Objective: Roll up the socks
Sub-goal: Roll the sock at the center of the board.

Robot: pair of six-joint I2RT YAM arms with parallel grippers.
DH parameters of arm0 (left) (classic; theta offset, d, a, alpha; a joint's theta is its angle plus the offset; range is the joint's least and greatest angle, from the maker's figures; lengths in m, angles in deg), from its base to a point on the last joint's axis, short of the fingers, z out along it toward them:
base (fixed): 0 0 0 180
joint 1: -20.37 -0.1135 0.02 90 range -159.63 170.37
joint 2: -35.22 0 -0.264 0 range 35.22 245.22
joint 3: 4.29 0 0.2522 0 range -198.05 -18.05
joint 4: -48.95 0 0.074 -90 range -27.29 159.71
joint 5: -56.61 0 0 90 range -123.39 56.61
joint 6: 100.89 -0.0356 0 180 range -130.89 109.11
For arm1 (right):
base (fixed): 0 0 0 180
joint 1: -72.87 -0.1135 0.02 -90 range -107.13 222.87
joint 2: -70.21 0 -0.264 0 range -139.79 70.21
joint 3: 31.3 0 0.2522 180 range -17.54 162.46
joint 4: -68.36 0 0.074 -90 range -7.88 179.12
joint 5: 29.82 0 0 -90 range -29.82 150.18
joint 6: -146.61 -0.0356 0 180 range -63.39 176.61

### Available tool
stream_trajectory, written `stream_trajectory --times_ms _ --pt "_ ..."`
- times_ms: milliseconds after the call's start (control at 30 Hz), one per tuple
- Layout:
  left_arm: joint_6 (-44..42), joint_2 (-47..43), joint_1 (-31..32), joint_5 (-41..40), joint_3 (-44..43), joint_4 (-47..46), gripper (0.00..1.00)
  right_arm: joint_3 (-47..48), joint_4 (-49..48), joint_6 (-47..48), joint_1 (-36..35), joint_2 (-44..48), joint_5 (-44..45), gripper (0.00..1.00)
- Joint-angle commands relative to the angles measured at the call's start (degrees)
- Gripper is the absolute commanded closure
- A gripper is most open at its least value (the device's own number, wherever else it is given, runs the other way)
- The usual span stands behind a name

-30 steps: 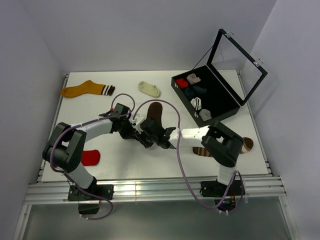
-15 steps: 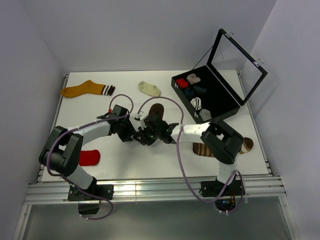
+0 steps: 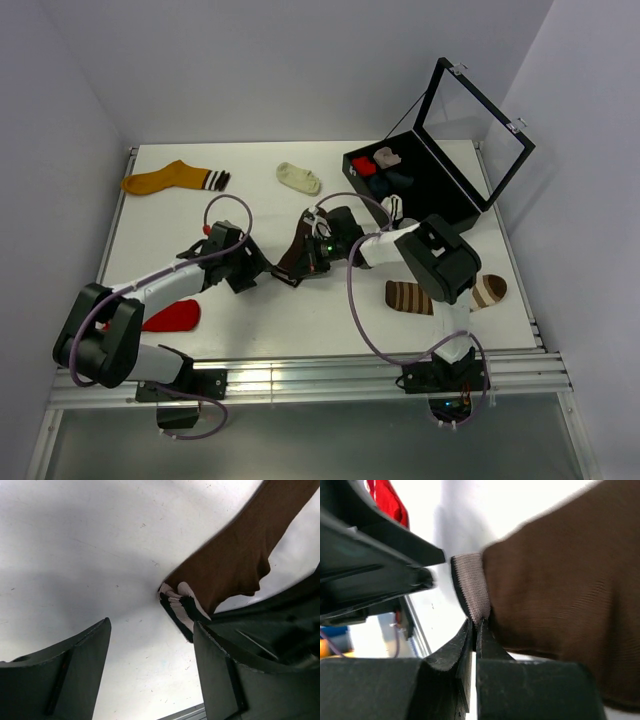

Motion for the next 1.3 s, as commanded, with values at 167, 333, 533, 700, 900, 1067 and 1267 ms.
stream_trajectory --times_ms 167,333,533,700,900,1067,1267 --pt "1.0 1.5 0.0 2.5 0.4 -5.8 0.31 -0.9 -3.3 -9.0 1.7 -4.8 -6.7 1.0" --pt "1.2 3.1 0.1 3.0 0.6 -6.6 0.35 -0.4 -1.0 -9.0 2.7 -6.6 -6.5 1.0" --pt "1.4 6.9 0.6 3.0 0.4 -7.1 0.44 1.0 2.0 -7.3 2.8 -7.6 -5.8 1.0" --pt "1.5 9.7 1.3 2.5 -0.2 -7.0 0.51 2.3 5.5 -4.7 2.8 -7.2 -4.4 0.99" --pt "1.4 12.4 1.8 1.6 -0.8 -5.0 0.68 4.2 10.9 -0.2 2.5 -4.7 -0.8 0.81" --pt "0.7 14.5 1.8 0.8 -2.4 -1.5 0.71 6.5 19.9 6.5 0.9 0.9 5.5 0.58" --pt "-1.1 15.7 1.8 0.3 -5.3 1.7 0.72 4.8 22.3 16.7 -5.4 11.6 25.0 0.49"
